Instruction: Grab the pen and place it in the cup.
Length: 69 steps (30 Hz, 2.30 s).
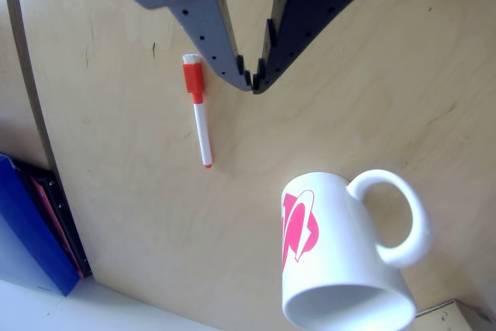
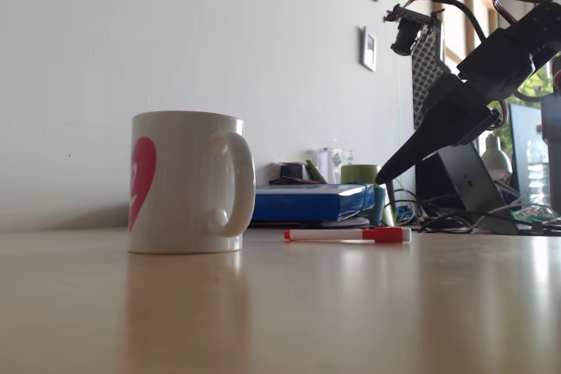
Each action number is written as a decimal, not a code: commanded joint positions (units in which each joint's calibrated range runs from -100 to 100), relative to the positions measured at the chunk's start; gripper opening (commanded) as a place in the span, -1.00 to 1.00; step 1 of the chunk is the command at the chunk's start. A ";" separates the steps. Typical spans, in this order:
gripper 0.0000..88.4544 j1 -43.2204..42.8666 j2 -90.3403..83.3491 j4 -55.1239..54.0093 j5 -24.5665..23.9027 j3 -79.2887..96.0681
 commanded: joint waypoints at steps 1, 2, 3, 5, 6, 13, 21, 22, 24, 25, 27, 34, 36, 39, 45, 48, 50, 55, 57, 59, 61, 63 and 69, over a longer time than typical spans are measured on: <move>-0.98 0.40 -0.69 0.24 0.23 0.43; -0.98 0.40 -0.69 0.33 0.23 0.43; -0.98 0.40 -0.69 0.33 0.23 0.43; -0.98 0.40 -0.69 0.33 0.23 0.43; -0.98 0.40 -0.69 0.33 0.23 0.43; -0.98 0.40 -0.69 0.33 0.23 0.43; -0.98 0.40 -0.69 0.33 0.23 0.43; -0.98 0.40 -0.69 0.33 0.23 0.43; -0.98 0.40 -0.69 0.33 0.23 0.43; -0.98 0.40 -0.69 0.33 0.23 0.43; -0.98 0.40 -0.69 0.33 0.23 0.43; -0.98 0.40 -0.69 0.24 0.23 0.43; -0.98 0.40 -0.69 0.24 0.23 0.43; -0.98 0.40 -0.69 0.24 0.23 0.43; -0.98 0.40 -0.69 0.24 0.23 0.43; -0.98 0.40 -0.69 0.24 0.23 0.43; -0.98 0.40 -0.69 0.15 0.23 0.43; -0.98 0.40 -0.69 0.15 0.23 0.43; -0.98 0.81 -0.69 -0.02 0.23 0.43; -0.98 1.98 0.06 -0.88 0.17 -0.11; -0.98 2.73 0.47 -2.08 0.12 -0.38; -0.98 3.07 2.05 -3.37 0.17 -0.84; -0.98 6.32 16.49 -9.48 -0.51 -9.26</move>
